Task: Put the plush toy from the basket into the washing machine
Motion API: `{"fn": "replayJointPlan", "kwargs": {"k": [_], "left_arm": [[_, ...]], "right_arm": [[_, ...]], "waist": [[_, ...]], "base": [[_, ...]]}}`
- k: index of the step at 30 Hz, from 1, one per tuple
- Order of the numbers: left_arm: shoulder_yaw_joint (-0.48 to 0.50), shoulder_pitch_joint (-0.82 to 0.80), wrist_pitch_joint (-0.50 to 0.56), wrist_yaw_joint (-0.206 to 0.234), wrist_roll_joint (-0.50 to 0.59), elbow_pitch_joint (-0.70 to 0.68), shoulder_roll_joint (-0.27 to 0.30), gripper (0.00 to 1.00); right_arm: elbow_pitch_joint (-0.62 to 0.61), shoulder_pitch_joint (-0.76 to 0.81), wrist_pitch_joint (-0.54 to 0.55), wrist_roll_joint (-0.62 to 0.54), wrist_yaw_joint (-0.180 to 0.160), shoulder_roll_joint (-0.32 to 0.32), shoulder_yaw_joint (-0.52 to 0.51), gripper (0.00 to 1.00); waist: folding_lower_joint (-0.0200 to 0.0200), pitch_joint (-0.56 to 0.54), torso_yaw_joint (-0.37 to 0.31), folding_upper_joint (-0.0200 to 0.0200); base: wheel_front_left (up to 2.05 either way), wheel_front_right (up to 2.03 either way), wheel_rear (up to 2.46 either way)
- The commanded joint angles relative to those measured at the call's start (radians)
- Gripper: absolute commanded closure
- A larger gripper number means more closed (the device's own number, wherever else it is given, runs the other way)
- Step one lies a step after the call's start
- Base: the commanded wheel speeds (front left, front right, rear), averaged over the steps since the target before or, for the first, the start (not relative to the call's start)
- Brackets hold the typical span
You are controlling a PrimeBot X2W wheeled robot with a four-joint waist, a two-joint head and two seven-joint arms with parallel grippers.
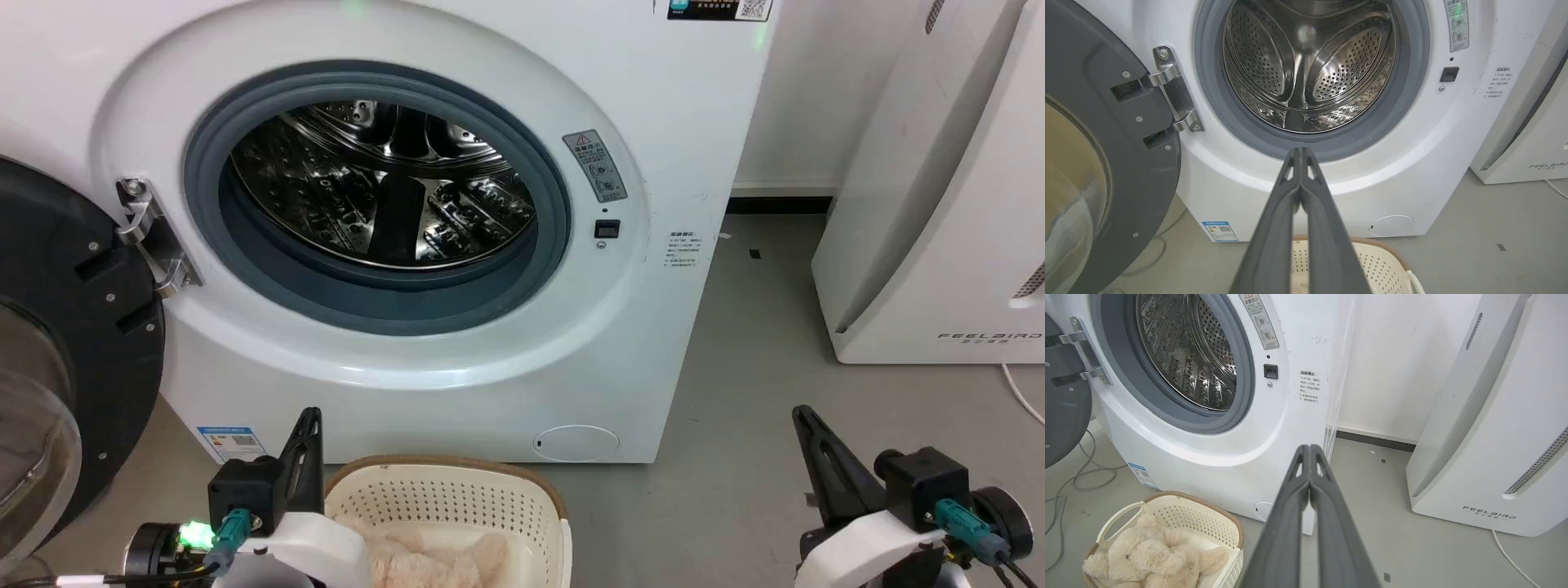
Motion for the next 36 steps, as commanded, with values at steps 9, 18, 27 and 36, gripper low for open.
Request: {"fn": "replayJointPlan", "kwargs": {"k": [9,18,27,36], "left_arm": [[0.001,-0.015,0.0,-0.004,0.003,-0.004,0.0,1.0],[0.001,-0.015,0.0,-0.004,0.003,-0.004,0.0,1.0],[0.001,-0.015,0.0,-0.004,0.003,-0.004,0.0,1.0],[0.001,-0.015,0.0,-0.004,0.003,-0.004,0.0,1.0]], "right_arm": [[-0.004,-0.012,0.001,-0.008,-0.001,-0.001,-0.002,1.0],[-0.004,-0.012,0.001,-0.008,-0.001,-0.001,-0.002,1.0],[-0.004,-0.012,0.001,-0.008,-0.001,-0.001,-0.002,1.0],[-0.004,-0.012,0.001,-0.008,-0.001,-0.001,-0.002,1.0]], "waist": [[0.0,0.0,0.0,0.0],[0.0,0.0,0.0,0.0],[0.0,0.0,0.0,0.0],[0.0,0.0,0.0,0.0]], "base": [[0.0,0.0,0.0],[0.0,0.0,0.0],[0.0,0.0,0.0],[0.0,0.0,0.0]]}}
